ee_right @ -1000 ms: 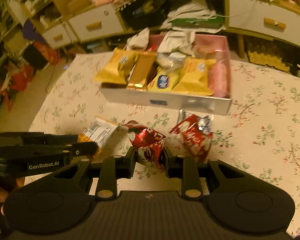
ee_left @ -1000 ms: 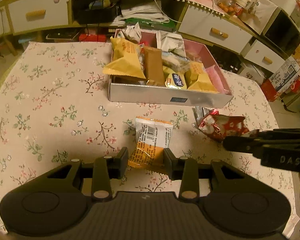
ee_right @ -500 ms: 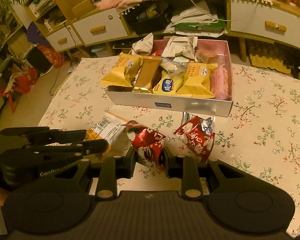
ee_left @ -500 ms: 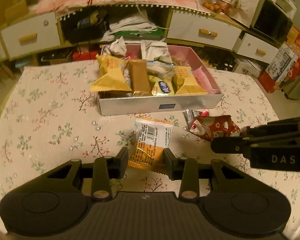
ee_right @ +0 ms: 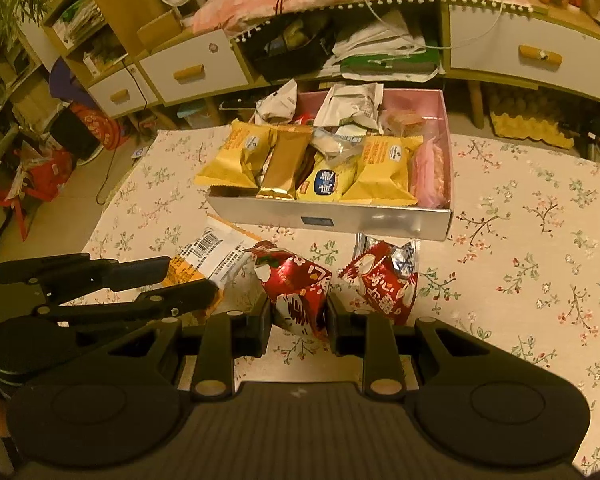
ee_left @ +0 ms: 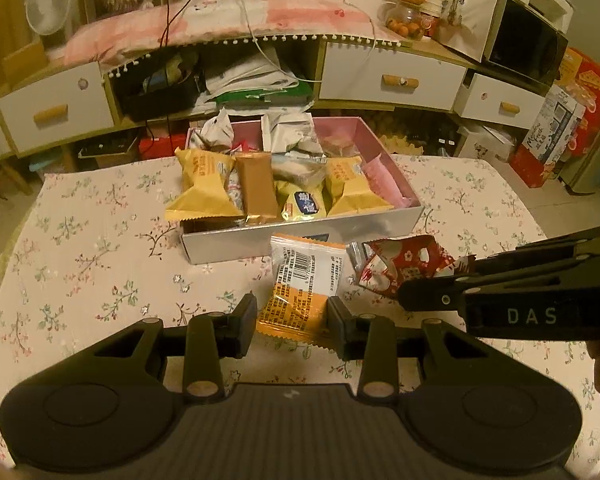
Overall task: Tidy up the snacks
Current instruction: 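Carry both snacks over the pink box and open both tools inside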
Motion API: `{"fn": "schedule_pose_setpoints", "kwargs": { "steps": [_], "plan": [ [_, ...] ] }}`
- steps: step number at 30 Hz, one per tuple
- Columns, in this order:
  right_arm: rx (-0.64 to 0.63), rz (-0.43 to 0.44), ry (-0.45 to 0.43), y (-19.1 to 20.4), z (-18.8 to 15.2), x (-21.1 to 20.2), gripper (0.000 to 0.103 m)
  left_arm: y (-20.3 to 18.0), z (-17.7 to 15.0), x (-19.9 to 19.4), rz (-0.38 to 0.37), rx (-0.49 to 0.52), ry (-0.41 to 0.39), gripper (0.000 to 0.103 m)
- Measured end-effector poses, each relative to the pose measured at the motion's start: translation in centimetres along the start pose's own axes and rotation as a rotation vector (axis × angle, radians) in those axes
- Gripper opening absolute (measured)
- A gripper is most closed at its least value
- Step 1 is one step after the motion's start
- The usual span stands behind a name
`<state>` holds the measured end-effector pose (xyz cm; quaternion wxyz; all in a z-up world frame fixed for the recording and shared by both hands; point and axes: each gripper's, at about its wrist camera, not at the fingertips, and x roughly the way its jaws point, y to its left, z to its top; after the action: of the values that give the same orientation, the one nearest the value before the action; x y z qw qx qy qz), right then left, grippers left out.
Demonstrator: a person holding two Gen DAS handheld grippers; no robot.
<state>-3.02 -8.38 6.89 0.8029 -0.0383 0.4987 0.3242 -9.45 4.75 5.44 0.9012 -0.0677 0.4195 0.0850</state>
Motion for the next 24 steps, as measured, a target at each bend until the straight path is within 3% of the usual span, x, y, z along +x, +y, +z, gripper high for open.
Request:
{"fn": "schedule_pose_setpoints", "kwargs": {
  "steps": [11, 24],
  "plan": [
    [0.013, -0.003, -0.025, 0.1, 0.7, -0.2, 0.025, -0.9, 0.9, -0.2, 0.03, 0.03, -0.053, 0.043],
    [0.08, -0.089, -0.114, -3.2, 3.0, -1.6, 0.025, 4.5, 5.6, 0.6, -0.02, -0.154, -0.1, 0.043]
  ]
}}
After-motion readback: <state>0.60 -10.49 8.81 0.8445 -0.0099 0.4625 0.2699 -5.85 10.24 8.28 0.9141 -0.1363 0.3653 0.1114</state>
